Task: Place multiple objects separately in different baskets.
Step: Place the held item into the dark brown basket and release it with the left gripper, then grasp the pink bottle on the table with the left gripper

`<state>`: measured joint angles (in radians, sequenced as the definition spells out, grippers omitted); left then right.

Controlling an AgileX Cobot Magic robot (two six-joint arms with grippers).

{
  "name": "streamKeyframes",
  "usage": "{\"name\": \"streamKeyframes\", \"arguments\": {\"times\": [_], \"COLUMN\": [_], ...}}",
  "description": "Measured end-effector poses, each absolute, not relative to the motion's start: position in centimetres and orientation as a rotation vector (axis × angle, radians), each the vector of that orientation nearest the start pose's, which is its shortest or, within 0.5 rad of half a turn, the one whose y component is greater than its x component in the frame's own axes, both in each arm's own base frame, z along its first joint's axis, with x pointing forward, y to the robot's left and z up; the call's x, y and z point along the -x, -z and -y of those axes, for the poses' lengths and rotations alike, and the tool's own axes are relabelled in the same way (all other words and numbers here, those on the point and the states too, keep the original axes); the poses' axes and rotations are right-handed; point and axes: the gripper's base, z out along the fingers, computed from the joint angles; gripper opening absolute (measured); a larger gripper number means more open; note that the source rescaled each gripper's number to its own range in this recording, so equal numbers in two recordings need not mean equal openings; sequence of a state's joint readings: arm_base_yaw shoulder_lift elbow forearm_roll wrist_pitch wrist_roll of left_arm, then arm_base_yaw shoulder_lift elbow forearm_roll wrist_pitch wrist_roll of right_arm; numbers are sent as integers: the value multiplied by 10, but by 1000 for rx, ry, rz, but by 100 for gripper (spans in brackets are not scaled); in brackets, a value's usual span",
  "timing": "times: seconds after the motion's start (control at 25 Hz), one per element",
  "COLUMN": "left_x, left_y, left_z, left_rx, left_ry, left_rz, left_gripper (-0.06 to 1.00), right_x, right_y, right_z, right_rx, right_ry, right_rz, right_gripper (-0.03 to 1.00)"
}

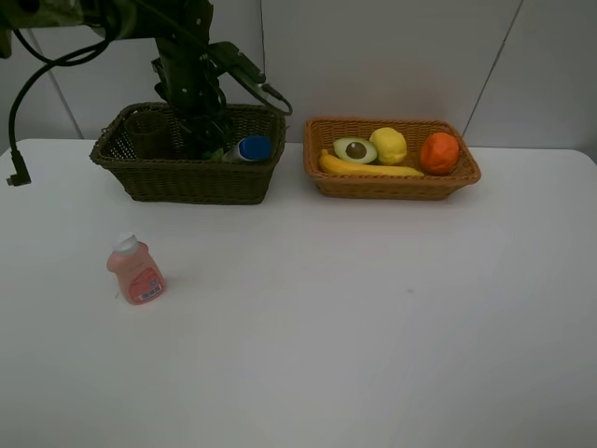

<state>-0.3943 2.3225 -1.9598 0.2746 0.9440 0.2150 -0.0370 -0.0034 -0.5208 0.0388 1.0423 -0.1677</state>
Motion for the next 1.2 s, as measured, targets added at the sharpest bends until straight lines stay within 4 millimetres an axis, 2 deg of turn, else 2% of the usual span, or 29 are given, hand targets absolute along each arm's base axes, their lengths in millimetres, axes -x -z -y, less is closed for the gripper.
{"name": "streamKeyframes", "arguments": {"times": [0.24, 0.52, 0.76, 0.96, 1.2], "left_x": [-466, -454, -433, -421, -385], "left_y": [-189, -227, -251, -261, -269], "left_z": [173, 173, 168, 169, 159], "left_rx": [-1003, -944, -930, -915, -915], "left_ry": [-299, -214, -155, -63, 11], "left_rz": [-2560, -2552, -2667, -2705, -2767], "left_gripper": [100, 100, 100, 100, 100], "right_x": [7, 7, 7, 7, 7], "right_y": [-285, -285, -285, -285, -285], "right_z": [-3, -3, -3, -3, -3], "right_rx": [133, 133, 133, 133, 133], "right_ry": [85, 85, 85, 85, 85], "right_rz": [-1998, -1998, -1998, -1998, -1998], "right_gripper": [100, 100, 100, 100, 100]}}
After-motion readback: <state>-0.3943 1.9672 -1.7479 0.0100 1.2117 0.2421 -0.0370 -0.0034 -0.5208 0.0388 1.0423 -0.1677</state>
